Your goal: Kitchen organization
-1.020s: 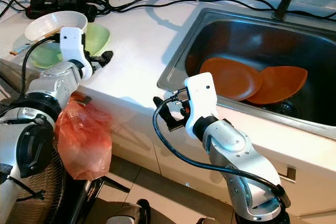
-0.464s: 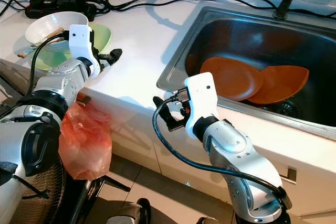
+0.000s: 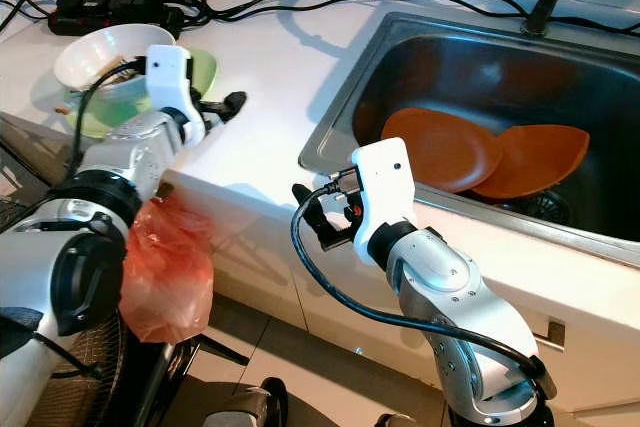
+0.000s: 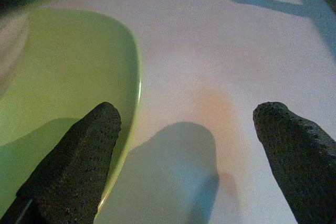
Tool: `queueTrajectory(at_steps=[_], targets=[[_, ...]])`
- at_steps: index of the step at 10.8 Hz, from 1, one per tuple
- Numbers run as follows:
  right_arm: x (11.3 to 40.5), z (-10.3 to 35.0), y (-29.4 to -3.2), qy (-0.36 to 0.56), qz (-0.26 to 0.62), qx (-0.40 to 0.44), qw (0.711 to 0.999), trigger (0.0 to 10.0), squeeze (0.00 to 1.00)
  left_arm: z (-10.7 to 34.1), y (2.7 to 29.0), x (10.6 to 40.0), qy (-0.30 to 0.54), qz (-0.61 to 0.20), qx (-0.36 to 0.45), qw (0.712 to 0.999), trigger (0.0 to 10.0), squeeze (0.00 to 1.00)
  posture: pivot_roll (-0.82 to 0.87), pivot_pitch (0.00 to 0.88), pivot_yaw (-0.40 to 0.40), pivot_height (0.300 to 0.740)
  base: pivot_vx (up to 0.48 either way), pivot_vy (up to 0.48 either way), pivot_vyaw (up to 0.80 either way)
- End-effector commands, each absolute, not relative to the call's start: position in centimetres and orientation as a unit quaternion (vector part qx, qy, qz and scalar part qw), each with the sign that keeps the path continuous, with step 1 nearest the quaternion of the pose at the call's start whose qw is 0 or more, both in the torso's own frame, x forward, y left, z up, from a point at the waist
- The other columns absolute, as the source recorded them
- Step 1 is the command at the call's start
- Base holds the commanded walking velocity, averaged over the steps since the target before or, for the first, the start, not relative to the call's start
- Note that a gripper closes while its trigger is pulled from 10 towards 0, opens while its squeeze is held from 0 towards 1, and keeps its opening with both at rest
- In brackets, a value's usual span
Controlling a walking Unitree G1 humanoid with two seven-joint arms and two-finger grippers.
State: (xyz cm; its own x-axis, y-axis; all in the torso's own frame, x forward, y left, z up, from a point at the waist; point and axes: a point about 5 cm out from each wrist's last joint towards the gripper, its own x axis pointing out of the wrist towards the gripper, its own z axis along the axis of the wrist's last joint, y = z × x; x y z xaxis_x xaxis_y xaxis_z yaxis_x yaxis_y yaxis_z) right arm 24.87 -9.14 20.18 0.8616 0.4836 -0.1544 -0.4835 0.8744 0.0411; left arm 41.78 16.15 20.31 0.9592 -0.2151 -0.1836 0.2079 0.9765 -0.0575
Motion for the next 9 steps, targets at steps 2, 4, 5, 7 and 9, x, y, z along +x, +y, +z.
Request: queueTrajectory(at_steps=[2, 4, 5, 7, 9], targets=[[24.6, 20.4, -9.3, 0.077, 0.249, 0.002, 0.965, 10.0, 0.00, 18.7, 14.8, 41.4, 0.136, -0.138, -0.025, 0.981, 10.0, 0.00, -0.14, 0.176, 0.072, 0.740, 0.000, 0.000, 0.00], [24.6, 20.4, -9.3, 0.078, 0.249, 0.002, 0.966, 10.0, 0.00, 18.6, 14.1, 41.4, 0.136, -0.149, -0.028, 0.979, 10.0, 0.00, -0.14, 0.175, 0.073, 0.740, 0.000, 0.000, 0.00], [24.6, 20.4, -9.3, 0.077, 0.248, 0.002, 0.966, 10.0, 0.00, 18.7, 13.5, 41.4, 0.135, -0.157, -0.031, 0.978, 10.0, 0.00, -0.14, 0.175, 0.073, 0.740, 0.000, 0.000, 0.00], [24.6, 20.4, -9.3, 0.077, 0.248, 0.002, 0.966, 10.0, 0.00, 18.8, 12.4, 41.4, 0.133, -0.169, -0.036, 0.976, 10.0, 0.00, -0.14, 0.176, 0.074, 0.740, 0.000, 0.000, 0.00], [24.7, 20.4, -9.3, 0.077, 0.247, 0.002, 0.966, 10.0, 0.00, 19.0, 11.5, 41.4, 0.131, -0.180, -0.039, 0.974, 10.0, 0.00, -0.14, 0.176, 0.076, 0.740, 0.000, 0.000, 0.00]])
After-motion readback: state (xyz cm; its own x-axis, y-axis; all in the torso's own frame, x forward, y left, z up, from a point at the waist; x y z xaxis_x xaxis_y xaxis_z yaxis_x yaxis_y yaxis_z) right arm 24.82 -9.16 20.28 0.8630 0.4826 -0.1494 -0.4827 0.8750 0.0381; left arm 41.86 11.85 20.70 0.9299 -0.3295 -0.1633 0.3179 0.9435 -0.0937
